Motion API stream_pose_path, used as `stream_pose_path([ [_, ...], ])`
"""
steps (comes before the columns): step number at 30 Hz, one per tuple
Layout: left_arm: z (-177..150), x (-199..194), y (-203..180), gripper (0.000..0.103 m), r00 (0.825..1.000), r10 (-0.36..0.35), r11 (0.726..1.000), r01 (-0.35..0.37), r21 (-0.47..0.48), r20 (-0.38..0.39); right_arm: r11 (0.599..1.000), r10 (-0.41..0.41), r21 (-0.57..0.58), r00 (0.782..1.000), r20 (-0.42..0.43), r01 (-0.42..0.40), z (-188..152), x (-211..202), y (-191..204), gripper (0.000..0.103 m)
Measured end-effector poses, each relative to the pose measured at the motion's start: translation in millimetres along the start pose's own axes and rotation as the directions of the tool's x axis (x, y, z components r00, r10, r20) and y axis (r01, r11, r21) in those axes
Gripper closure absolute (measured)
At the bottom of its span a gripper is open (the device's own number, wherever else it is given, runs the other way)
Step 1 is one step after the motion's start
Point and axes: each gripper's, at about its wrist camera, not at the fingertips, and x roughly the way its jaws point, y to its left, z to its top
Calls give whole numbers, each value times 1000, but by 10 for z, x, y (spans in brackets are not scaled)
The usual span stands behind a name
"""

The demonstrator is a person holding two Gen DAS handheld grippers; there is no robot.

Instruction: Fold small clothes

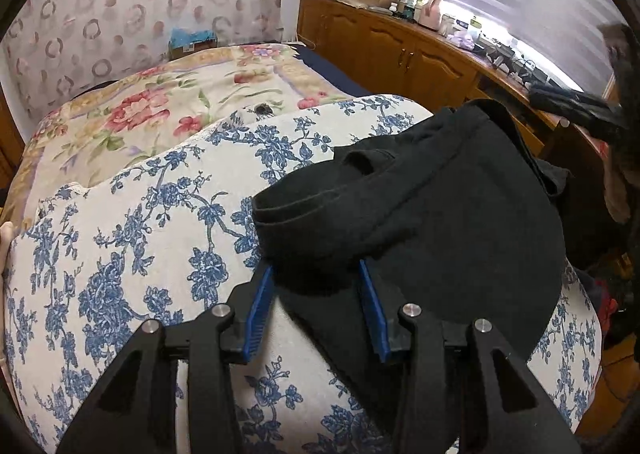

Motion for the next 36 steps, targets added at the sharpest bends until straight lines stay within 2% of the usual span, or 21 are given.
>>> stream_pose_path([
  [1,4,3,-6,62,1000,1,1000,-1,1,1,998,62,-2,998,-4,-62,-65,-52,70,48],
  [4,-1,23,-13,62,1000,2,1000,-2,9,-1,990,136,-39,990,-30,-138,-227,-89,335,48],
  [9,-35,36,19,57,1000,-1,1000,1,4,7,976,187,-97,980,-70,-193,-397,-4,712,49],
  [11,-50,38,23,54,1000,-1,1000,1,7,17,978,166,-111,982,-94,-176,-414,81,748,49],
  [12,-58,38,22,50,1000,4,1000,-4,14,23,978,167,-110,981,-95,-177,-416,105,739,55],
  [14,-74,41,38,43,999,25,1000,-25,12,38,979,163,-111,983,-88,-172,-387,131,674,74],
  [15,-75,42,48,43,999,21,1000,-22,10,40,980,157,-108,984,-82,-165,-368,134,620,91],
  [16,-75,36,50,43,999,19,1000,-19,10,40,984,149,-90,986,-70,-155,-337,140,533,94],
  [18,-68,36,51,43,999,20,1000,-20,13,40,994,101,-37,994,-32,-103,-274,138,323,95],
  [21,-65,40,44,42,999,18,1000,-19,14,37,997,-16,78,1000,-9,17,-208,221,-79,95],
  [23,-49,43,52,42,1000,13,1000,-14,13,26,986,-42,161,999,-30,46,-246,276,-273,93],
  [25,-18,54,72,42,1000,2,1000,-2,3,14,982,-19,186,999,-38,26,-293,268,-309,76],
  [28,19,72,87,42,1000,-7,1000,7,-5,10,982,34,186,999,-43,-25,-375,241,-252,58],
  [31,53,98,87,42,1000,-10,1000,11,-9,13,969,146,216,985,-96,-123,-481,355,-195,51],
  [36,124,161,71,41,1000,-19,1000,19,-4,19,955,204,251,963,-175,-157,-593,583,-147,47],
])
